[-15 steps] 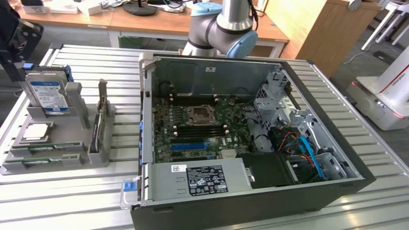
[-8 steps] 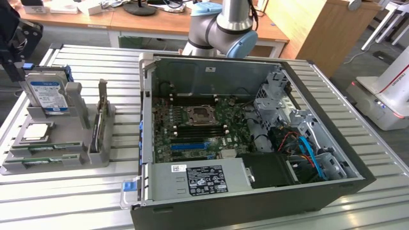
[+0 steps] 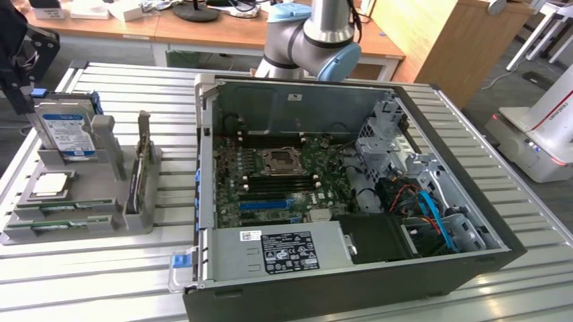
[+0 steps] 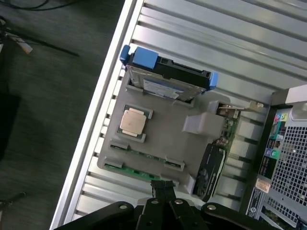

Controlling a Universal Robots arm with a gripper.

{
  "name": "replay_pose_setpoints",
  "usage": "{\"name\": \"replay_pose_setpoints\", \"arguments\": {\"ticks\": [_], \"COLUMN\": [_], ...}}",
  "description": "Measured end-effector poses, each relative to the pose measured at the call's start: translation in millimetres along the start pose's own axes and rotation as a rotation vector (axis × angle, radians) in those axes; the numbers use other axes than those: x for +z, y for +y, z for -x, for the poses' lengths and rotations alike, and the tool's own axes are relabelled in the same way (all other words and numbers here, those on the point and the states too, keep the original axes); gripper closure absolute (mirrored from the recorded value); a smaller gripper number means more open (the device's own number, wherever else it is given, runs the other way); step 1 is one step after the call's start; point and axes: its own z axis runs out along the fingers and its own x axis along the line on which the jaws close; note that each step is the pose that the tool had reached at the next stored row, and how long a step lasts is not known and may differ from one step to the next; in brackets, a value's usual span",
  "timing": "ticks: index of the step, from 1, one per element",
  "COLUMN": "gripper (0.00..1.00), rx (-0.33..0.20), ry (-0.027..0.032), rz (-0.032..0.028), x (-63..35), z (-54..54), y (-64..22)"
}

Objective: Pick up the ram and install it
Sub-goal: 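Pick up the ram and move it above insertion slot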

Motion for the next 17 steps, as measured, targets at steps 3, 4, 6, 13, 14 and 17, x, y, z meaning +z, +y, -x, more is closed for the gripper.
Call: {"name": "replay_pose_setpoints", "arguments": {"ticks": [3,4,6,13,14,17], "gripper": [0.89,0.89,0.89,0.89,0.89,0.89], "rx": [-0.031,-0.041,-0.062,-0.14,-0.153,-0.191], "ry": [0.0013,0.0018,0.0028,0.0063,0.0069,0.0085], "rz": [0.0007,0.0009,0.0015,0.0033,0.0035,0.0044], "x": [0.0,0.0,0.0,0.0,0.0,0.0], "z": [0.0,-0.1,-0.1,-0.3,-0.3,-0.3], "y": [0.0,0.0,0.0,0.1,0.1,0.1]}}
